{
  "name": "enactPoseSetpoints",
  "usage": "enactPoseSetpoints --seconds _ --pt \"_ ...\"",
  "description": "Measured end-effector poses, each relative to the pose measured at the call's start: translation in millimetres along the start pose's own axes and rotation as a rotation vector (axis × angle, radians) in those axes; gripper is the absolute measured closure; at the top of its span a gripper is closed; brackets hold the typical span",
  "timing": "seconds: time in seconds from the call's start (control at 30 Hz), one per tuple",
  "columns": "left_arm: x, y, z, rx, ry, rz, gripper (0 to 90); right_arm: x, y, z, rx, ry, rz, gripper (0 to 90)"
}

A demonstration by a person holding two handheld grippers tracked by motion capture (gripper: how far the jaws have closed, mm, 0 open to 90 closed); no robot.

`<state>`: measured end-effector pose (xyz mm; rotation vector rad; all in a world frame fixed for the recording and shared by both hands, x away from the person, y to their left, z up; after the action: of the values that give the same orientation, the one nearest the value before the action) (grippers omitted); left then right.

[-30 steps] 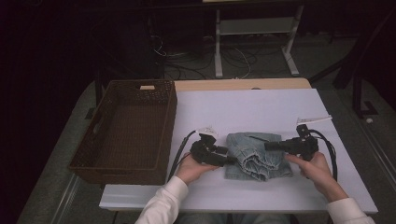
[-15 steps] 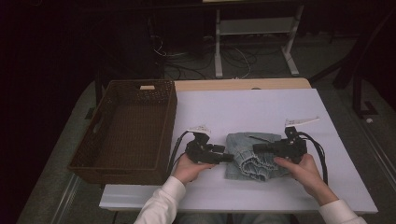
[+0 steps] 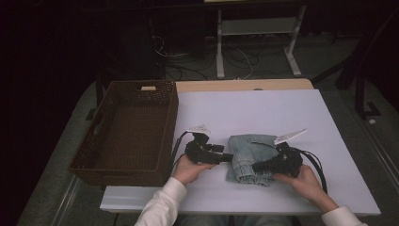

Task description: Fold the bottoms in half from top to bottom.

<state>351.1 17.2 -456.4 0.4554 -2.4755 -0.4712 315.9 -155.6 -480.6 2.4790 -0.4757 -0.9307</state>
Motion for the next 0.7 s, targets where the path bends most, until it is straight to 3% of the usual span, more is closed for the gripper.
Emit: enactPoseSetpoints --seconds 0.43,0.7 --pt "-2.6 -0.4 0.3 -0.001 0.005 -0.004 34.3 1.9 3.1 -2.3 0.01 -0.007 -0.017 89.0" --pt "-4.6 0.0 -3.0 0.006 0.0 -0.012 34.3 0.3 19.2 -14.4 0.057 0.011 0.014 87.0"
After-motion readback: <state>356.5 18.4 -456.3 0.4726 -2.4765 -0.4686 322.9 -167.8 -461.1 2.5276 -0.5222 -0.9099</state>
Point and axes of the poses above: each handheld gripper's, and its own axes: y roughly backward along the jaws, z roughly out of its underside, x roughly to its right, the point moved 8 cm from there along -y, roughly forward along the jaws, and after that the axes turned 5 degrees about x, right-handed, at the moved point
